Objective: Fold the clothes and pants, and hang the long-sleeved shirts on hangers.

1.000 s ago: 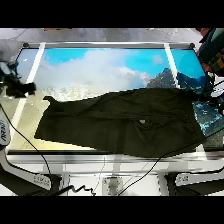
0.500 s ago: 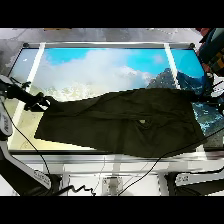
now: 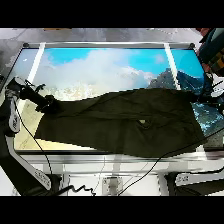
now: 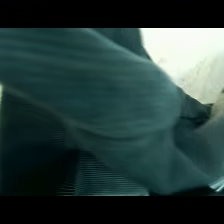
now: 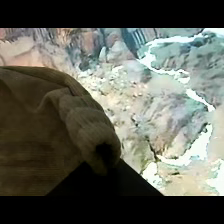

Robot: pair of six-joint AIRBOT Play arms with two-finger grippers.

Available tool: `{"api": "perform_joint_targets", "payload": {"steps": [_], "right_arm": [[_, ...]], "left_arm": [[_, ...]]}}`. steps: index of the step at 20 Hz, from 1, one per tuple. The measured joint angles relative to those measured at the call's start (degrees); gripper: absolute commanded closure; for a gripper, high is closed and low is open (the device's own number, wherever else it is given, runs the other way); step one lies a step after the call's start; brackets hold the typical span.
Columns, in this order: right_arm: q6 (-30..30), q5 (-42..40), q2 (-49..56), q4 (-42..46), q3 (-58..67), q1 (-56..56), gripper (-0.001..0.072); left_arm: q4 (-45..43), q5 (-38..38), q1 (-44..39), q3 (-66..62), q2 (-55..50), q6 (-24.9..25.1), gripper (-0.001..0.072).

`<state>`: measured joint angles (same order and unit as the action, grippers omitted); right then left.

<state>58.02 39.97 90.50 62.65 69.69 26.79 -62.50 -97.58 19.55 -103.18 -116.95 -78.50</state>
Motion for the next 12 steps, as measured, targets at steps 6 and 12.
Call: {"api": "perform_joint_targets", "payload": {"steps": [6, 12], "right_arm": [[0.00, 0.98, 0.00, 0.07, 0.00, 0.00, 0.0678], [0.00, 2.56, 0.00, 0.13, 0.00, 0.00, 0.0678]], "left_arm": [[-0.63, -1.79, 2.12, -2.71, 4.48, 6.36, 0.0226], [-1.38, 0.17, 8.26, 7.63, 14.32, 7.82, 0.0224]]}}
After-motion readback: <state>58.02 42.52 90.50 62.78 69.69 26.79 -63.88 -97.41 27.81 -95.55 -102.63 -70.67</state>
